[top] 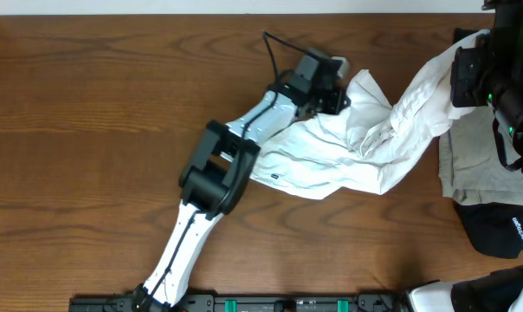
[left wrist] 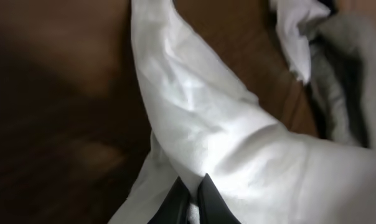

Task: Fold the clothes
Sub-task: 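Pull the shirt left with the left gripper, stretching it against the right gripper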

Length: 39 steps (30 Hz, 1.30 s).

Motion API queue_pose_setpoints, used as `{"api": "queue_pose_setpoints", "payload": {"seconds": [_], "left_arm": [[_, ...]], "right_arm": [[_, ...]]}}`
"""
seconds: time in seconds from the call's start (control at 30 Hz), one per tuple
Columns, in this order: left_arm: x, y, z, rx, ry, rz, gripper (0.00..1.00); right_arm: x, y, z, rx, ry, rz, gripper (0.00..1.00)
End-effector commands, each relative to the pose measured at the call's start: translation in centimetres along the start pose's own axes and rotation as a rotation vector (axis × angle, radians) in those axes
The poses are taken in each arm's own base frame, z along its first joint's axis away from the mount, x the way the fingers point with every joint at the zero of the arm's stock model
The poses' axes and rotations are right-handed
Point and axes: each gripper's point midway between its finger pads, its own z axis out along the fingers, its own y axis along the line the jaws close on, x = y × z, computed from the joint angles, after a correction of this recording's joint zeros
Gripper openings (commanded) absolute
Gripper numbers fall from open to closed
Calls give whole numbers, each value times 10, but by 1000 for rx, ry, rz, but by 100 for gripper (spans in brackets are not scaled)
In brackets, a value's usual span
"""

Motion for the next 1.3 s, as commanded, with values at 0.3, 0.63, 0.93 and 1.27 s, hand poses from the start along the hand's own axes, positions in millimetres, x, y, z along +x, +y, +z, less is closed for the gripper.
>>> {"api": "queue_pose_setpoints", "payload": {"seconds": [0.3, 0.63, 0.93, 1.27], "left_arm": [[-126, 9, -288, -129, -336, -73, 6], [-94, 57, -404, -293, -355, -185, 6], [-71, 63, -402, -315, -266, -177, 6], [4, 66, -396, -375, 1, -339, 7]], "right_arm": [[1, -25, -2, 114, -2, 48, 1], [8, -55, 4, 206, 30, 142, 1], [16, -63, 5, 222, 60, 173, 1], [16, -63, 5, 222, 60, 173, 1]]}}
